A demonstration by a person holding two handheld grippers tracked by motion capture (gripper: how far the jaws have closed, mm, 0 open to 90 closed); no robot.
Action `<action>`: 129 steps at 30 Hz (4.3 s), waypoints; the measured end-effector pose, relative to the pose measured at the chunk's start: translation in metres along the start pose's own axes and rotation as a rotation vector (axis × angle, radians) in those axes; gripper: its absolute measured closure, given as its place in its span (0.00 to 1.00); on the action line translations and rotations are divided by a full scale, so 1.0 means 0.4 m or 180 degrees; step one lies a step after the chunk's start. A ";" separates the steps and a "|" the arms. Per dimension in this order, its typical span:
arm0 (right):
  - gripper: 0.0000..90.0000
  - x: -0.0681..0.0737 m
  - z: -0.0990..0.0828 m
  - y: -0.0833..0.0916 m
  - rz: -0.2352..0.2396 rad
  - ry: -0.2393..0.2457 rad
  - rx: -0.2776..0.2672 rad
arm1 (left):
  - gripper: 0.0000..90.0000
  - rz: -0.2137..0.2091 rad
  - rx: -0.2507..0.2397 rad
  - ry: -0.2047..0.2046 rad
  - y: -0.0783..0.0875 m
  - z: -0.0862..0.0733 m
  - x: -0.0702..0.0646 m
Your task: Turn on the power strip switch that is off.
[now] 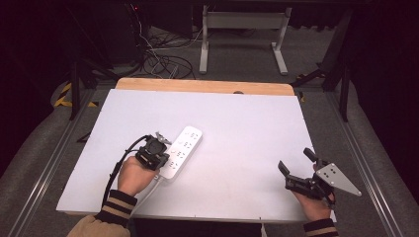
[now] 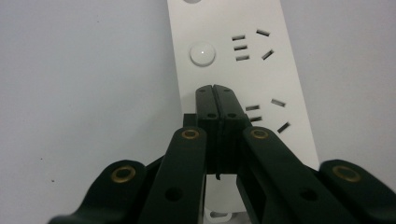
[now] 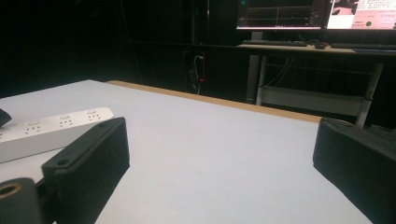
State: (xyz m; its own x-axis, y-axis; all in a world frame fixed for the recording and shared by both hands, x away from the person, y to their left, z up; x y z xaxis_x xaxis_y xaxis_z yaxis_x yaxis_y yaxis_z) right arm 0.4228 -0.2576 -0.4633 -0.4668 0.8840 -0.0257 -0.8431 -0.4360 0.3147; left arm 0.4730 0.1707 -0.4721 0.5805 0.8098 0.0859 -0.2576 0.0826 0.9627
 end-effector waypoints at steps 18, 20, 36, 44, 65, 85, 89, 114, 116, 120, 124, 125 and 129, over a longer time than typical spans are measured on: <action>0.04 0.002 0.000 0.000 0.0002 -0.0002 -0.0002 | 1.00 0.0016 0.0026 0.0011 -0.004 0.000 -0.002; 0.04 0.002 0.000 0.000 0.0003 -0.0005 -0.0002 | 1.00 -0.0007 0.0011 0.0016 -0.005 0.000 -0.001; 0.04 0.002 0.001 0.000 0.0020 -0.0013 -0.0015 | 1.00 0.0012 0.0042 -0.0001 -0.005 0.002 -0.002; 0.04 0.003 0.000 0.000 0.0019 -0.0013 -0.0015 | 1.00 0.0034 0.0068 -0.0018 -0.006 0.003 -0.004; 0.05 0.003 0.001 0.001 0.0035 -0.0019 -0.0011 | 1.00 0.0126 0.0134 -0.0041 -0.008 0.006 -0.006; 0.05 0.005 -0.001 -0.002 0.0039 -0.0001 0.0006 | 1.00 0.0131 0.0110 -0.0027 -0.009 0.007 -0.006; 0.05 0.006 -0.001 -0.002 0.0036 0.0005 0.0012 | 1.00 0.0127 0.0102 -0.0042 -0.009 0.006 -0.005; 0.05 0.006 -0.001 -0.001 0.0033 -0.0004 0.0004 | 1.00 0.0082 0.0027 -0.0014 -0.010 0.000 -0.002; 0.05 0.006 -0.001 -0.001 0.0032 -0.0007 0.0002 | 1.00 0.0071 -0.0022 -0.0008 -0.012 0.000 -0.002; 0.05 0.006 -0.001 -0.002 0.0028 -0.0001 0.0007 | 1.00 0.0017 -0.0154 0.0017 -0.014 -0.011 0.003; 0.05 0.005 -0.002 -0.002 0.0014 0.0002 0.0017 | 1.00 -0.0012 -0.0216 0.0000 -0.015 -0.014 0.005; 0.05 0.006 -0.002 -0.003 0.0017 0.0005 0.0015 | 1.00 -0.0007 -0.0267 0.0027 -0.015 -0.015 0.006; 0.05 0.007 -0.003 -0.004 0.0013 0.0013 0.0023 | 1.00 -0.0065 -0.0440 0.0056 -0.020 -0.025 0.010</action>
State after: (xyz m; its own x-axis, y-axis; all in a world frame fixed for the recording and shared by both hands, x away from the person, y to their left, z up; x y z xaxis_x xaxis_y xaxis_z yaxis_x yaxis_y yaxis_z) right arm 0.4227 -0.2547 -0.4649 -0.4713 0.8815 -0.0284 -0.8393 -0.4384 0.3216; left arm 0.4696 0.1791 -0.4819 0.5733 0.8171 0.0611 -0.3505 0.1772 0.9196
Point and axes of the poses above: each handheld gripper's, and its own axes: y roughly backward along the jaws, z roughly out of its top, x roughly to its left, the point moved 4 cm from there along -y, roughly forward along the jaws, and after that the axes turned 15 degrees about x, right-handed, at the moved point
